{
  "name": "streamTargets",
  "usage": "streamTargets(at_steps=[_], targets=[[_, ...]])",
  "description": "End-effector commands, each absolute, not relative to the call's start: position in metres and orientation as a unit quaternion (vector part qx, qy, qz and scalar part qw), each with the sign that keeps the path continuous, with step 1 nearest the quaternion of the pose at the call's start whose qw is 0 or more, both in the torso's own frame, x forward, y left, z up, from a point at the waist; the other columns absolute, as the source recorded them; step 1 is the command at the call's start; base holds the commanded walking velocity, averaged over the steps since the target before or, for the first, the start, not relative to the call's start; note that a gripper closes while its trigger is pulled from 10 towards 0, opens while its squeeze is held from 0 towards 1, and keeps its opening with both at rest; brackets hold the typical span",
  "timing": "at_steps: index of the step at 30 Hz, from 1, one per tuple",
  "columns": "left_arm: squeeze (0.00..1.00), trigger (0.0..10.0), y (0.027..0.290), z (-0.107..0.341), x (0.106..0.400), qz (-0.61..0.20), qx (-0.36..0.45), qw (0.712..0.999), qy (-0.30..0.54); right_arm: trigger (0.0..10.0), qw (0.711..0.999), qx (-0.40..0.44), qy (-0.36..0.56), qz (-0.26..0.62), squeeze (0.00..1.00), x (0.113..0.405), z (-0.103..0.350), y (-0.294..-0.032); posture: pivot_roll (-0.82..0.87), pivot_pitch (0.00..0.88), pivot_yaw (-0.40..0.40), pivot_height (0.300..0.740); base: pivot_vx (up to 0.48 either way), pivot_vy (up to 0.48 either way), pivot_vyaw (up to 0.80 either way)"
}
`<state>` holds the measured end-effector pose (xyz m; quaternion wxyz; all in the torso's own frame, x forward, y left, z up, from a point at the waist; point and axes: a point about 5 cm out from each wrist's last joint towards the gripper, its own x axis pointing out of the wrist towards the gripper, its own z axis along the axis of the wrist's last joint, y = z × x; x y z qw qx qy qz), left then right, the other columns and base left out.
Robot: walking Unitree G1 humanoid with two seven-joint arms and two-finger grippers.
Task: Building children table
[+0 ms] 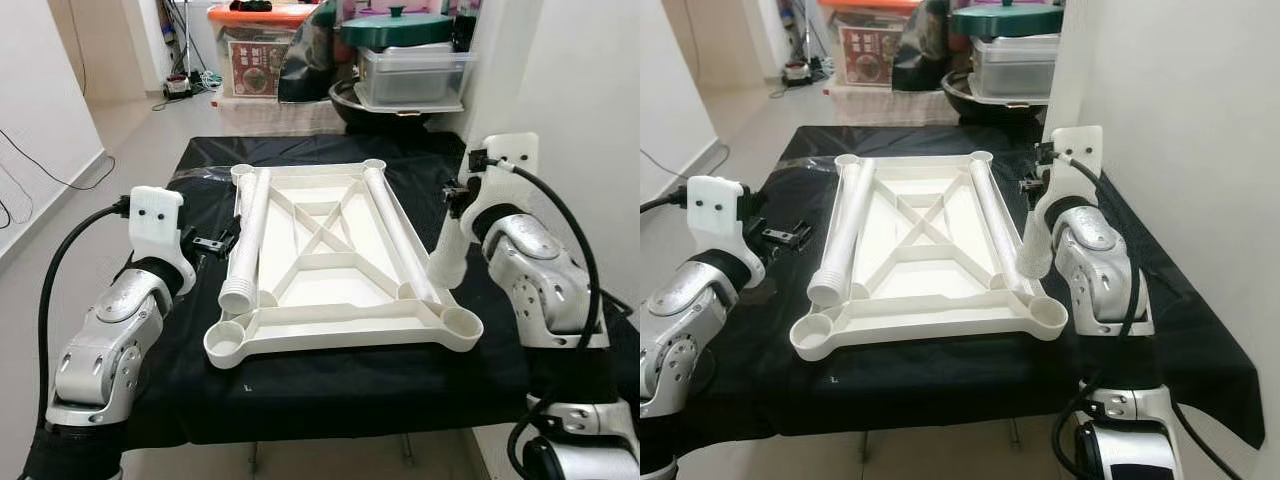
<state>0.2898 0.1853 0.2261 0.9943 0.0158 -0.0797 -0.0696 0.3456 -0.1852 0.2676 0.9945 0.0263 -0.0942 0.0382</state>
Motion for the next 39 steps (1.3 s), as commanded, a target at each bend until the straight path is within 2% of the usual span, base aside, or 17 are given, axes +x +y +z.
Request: streamTargets(at_steps=[1,3,9,20,32,39], targets=[[0.0,10.0,0.183,0.224,0.287,-0.076,0.022,0.994,-0.082,10.0,0.99,0.043,-0.125,0.05,0.0,0.342,0.274,-0.184,0.02,0.0,-0.046,0.74,0.292,0.0,0.0],[0.0,10.0,0.183,0.217,0.282,-0.085,0.014,0.994,-0.062,10.0,0.984,0.09,-0.136,0.073,0.0,0.337,0.27,-0.183,0.03,0.0,-0.05,0.74,0.0,0.0,0.0],[0.0,10.0,0.181,0.21,0.271,-0.097,-0.003,0.994,-0.056,10.0,0.979,0.117,-0.135,0.099,0.0,0.328,0.264,-0.181,0.03,0.0,-0.053,0.74,0.0,0.0,0.0],[0.0,10.0,0.177,0.196,0.264,-0.118,0.027,0.991,-0.054,10.0,0.976,0.061,-0.159,0.135,0.0,0.316,0.255,-0.165,0.02,0.0,-0.045,0.74,0.0,0.0,0.0],[0.0,10.0,0.174,0.196,0.27,-0.108,0.008,0.992,-0.059,10.0,0.977,0.06,-0.146,0.143,0.0,0.315,0.249,-0.158,0.02,0.0,-0.046,0.74,0.0,0.0,0.0],[0.0,10.0,0.177,0.196,0.271,-0.098,-0.008,0.993,-0.067,10.0,0.976,0.06,-0.154,0.141,0.0,0.317,0.251,-0.157,0.02,0.0,-0.053,0.74,0.0,-0.451,0.0]])
